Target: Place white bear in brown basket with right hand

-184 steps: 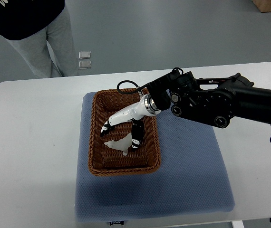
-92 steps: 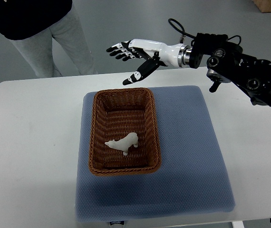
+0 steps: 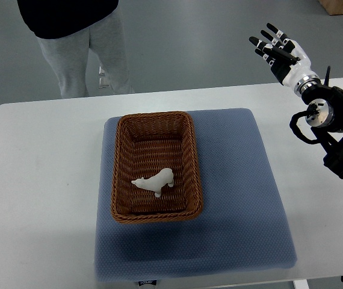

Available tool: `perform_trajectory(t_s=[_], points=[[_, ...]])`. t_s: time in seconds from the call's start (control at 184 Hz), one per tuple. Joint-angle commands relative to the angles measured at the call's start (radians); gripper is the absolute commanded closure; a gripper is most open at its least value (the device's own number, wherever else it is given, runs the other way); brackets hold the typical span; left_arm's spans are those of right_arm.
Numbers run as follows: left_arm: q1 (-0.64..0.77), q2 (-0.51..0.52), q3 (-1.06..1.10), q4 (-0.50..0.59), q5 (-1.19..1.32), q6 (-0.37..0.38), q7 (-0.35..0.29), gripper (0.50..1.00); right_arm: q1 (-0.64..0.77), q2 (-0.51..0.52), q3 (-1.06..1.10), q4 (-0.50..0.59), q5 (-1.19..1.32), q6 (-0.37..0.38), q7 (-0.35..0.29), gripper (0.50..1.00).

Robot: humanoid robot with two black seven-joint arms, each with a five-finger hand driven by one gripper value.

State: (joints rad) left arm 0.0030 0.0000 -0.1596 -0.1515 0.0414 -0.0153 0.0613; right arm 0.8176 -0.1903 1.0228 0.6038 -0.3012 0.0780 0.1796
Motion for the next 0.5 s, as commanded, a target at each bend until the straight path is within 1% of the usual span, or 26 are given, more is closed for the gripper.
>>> perform_trajectory(t_s=[0.0,0.108,0.19,0.304,0.493], points=[[0.0,0.0,0.0,0.0,0.0,0.0,0.0,0.5,-0.012,0.002,0.002,-0.039,0.082,-0.004,0.014,0.579],[0.0,0.0,0.0,0.0,0.0,0.0,0.0,0.5,-0.028,0.0,0.002,-0.062,0.163,0.022,0.018,0.576],[0.0,0.0,0.0,0.0,0.0,0.0,0.0,0.5,-0.034,0.002,0.002,-0.075,0.211,0.059,0.031,0.579],[0.0,0.0,0.0,0.0,0.0,0.0,0.0,0.5,-0.031,0.002,0.0,-0.099,0.211,0.057,0.077,0.576],[0.0,0.0,0.0,0.0,0.0,0.0,0.0,0.5,-0.038,0.0,-0.016,-0.104,0.205,0.057,0.081,0.574]])
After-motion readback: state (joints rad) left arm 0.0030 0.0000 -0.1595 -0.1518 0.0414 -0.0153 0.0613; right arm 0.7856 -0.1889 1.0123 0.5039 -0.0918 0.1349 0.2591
